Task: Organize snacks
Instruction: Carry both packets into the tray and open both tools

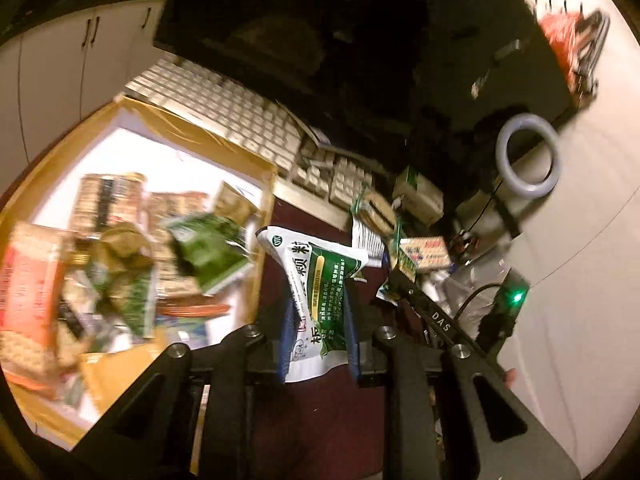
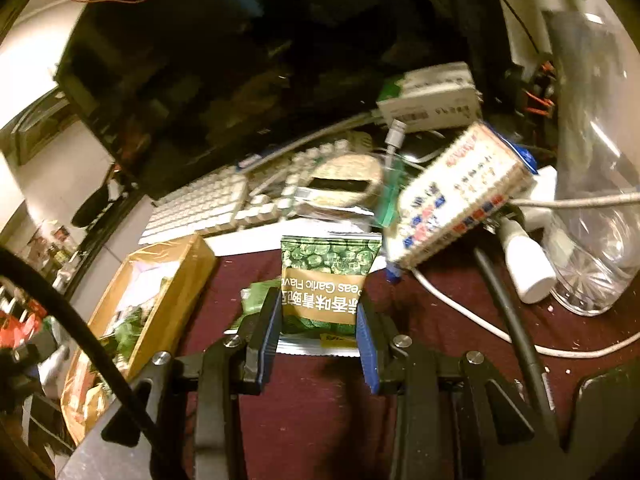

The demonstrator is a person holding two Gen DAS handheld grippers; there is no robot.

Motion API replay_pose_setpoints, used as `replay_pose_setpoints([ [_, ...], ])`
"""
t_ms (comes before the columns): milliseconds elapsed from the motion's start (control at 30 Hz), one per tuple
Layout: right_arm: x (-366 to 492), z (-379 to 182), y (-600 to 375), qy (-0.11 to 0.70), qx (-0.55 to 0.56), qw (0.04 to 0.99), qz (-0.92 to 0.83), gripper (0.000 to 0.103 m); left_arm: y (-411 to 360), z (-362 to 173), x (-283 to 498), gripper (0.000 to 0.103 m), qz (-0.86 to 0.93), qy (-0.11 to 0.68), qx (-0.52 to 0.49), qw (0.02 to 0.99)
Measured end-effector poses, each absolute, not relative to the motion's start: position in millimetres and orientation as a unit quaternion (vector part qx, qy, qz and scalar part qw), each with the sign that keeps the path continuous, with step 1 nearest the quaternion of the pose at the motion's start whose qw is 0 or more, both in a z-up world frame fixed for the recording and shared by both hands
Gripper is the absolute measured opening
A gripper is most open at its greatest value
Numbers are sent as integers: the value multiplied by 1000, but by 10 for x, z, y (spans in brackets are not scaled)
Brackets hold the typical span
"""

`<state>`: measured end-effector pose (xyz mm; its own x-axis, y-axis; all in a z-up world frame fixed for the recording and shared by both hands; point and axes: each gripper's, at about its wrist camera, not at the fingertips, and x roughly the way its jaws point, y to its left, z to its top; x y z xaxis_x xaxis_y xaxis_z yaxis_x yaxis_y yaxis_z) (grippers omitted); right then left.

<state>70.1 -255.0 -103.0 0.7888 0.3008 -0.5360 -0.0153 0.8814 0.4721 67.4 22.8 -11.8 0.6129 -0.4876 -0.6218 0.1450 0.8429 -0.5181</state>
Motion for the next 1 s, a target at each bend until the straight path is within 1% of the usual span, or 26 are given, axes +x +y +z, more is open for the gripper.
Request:
replay_pose_setpoints([
  [133,621,-858,-2329,308,220,915,140,35,699,-14,568,23,-148,376,-237,883],
  [267,564,-541,-1819,296,173,917,206,35,1067,39,613,23,-110,358,-256,891],
  [400,774,-409,-1367,312,157,899,265,35,1212,-44,793,23,-95,368,-260,888],
  [500,1039,-434,-1044,331,135,894,269,35,1273,-159,975,23,-87,384,-257,882],
  [633,1429,-519,-765,363,138,882,267,35,1285,-281,1214,23,-88,404,-250,876],
  [867,1542,-669,-702,377,138,883,244,35,1256,-476,1601,24,-69,441,-232,864],
  [1000,1545,-721,-742,380,151,878,248,37,1221,-576,1707,26,-63,455,-228,858],
])
